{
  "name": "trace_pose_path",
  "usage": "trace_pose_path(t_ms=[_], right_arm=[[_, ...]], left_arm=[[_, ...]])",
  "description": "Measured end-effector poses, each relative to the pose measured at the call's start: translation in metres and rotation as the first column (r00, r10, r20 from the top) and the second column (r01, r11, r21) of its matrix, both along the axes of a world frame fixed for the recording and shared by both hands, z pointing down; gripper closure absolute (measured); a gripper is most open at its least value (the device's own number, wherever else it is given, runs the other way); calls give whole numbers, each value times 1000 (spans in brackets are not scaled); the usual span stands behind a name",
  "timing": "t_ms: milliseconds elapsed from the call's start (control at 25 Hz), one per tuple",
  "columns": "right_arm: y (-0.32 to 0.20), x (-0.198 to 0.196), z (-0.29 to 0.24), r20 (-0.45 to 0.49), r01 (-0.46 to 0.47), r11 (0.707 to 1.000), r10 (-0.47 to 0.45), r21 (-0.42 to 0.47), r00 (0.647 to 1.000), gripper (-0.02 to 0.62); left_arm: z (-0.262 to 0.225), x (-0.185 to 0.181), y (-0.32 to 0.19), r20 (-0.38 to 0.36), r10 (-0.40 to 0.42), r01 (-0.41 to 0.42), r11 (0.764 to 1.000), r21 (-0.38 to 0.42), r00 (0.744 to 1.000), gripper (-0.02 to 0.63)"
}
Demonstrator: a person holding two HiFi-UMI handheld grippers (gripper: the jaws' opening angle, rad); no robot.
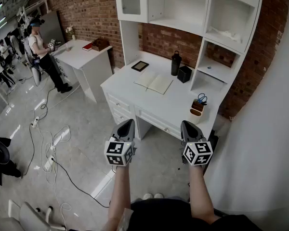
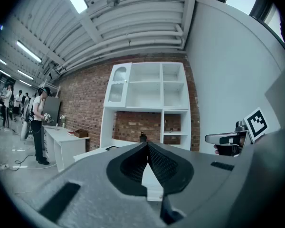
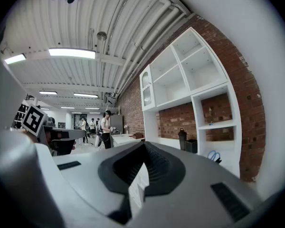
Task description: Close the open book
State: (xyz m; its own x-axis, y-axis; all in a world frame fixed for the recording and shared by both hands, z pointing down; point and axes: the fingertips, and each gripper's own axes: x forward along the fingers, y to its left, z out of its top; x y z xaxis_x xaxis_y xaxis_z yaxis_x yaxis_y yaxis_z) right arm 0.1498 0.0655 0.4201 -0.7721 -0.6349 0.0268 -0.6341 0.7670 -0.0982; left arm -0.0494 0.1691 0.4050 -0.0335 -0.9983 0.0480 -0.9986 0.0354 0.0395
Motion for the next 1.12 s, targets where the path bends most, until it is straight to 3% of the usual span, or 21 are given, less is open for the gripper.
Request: trace_pose_path(t_ms=[720, 1120], right_arm=[[0, -6, 0, 15, 5, 1000, -5, 1, 1000, 597], [-1, 3, 7, 21, -16, 1000, 16, 2, 1000, 595]], left_arm=[[12, -3, 1, -16, -1, 1, 1000, -22, 1000, 597], [23, 11, -4, -35, 62, -63, 998, -12, 997, 595]])
